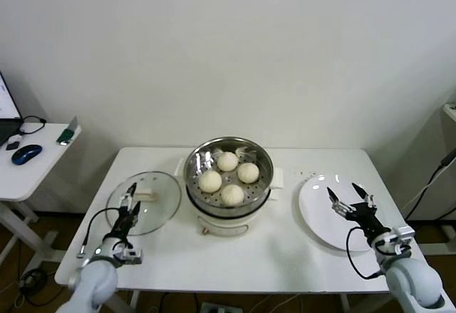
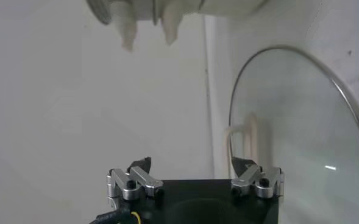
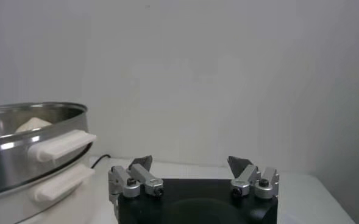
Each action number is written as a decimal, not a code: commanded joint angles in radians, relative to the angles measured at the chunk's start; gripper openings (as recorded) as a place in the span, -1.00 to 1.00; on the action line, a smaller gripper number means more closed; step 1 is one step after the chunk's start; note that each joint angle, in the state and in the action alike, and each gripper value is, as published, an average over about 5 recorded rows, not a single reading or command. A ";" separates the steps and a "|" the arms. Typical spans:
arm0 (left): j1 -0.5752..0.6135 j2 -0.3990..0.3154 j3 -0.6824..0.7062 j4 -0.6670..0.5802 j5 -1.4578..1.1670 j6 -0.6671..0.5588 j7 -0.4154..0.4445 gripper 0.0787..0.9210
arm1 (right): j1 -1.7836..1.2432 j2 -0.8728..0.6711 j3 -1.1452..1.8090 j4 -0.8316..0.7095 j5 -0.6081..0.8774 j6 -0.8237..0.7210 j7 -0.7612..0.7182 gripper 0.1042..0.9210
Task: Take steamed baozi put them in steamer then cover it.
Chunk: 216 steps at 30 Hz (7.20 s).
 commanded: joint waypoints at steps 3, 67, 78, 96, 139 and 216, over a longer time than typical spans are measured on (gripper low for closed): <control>-0.170 -0.035 0.046 0.205 0.063 -0.024 -0.056 0.77 | -0.028 0.033 0.020 0.003 -0.048 -0.002 0.000 0.76; 0.074 0.255 0.032 -0.495 -0.104 0.457 0.012 -0.82 | 0.074 0.040 -0.024 -0.088 -0.134 0.038 -0.016 0.76; -0.167 0.315 0.394 -0.634 -0.093 0.714 0.189 -0.82 | 0.129 0.028 -0.065 -0.123 -0.154 0.035 -0.018 0.76; -0.459 -0.239 0.758 -0.298 0.184 0.742 0.381 -0.82 | 0.141 0.036 -0.047 -0.170 -0.171 0.057 -0.035 0.76; -0.445 -0.281 0.672 -0.128 0.198 0.742 0.367 -0.82 | 0.142 0.061 -0.031 -0.195 -0.205 0.080 -0.050 0.76; 0.060 0.038 0.160 -0.727 -0.559 0.508 -0.033 0.77 | 0.142 0.075 -0.003 -0.200 -0.242 0.048 -0.086 0.76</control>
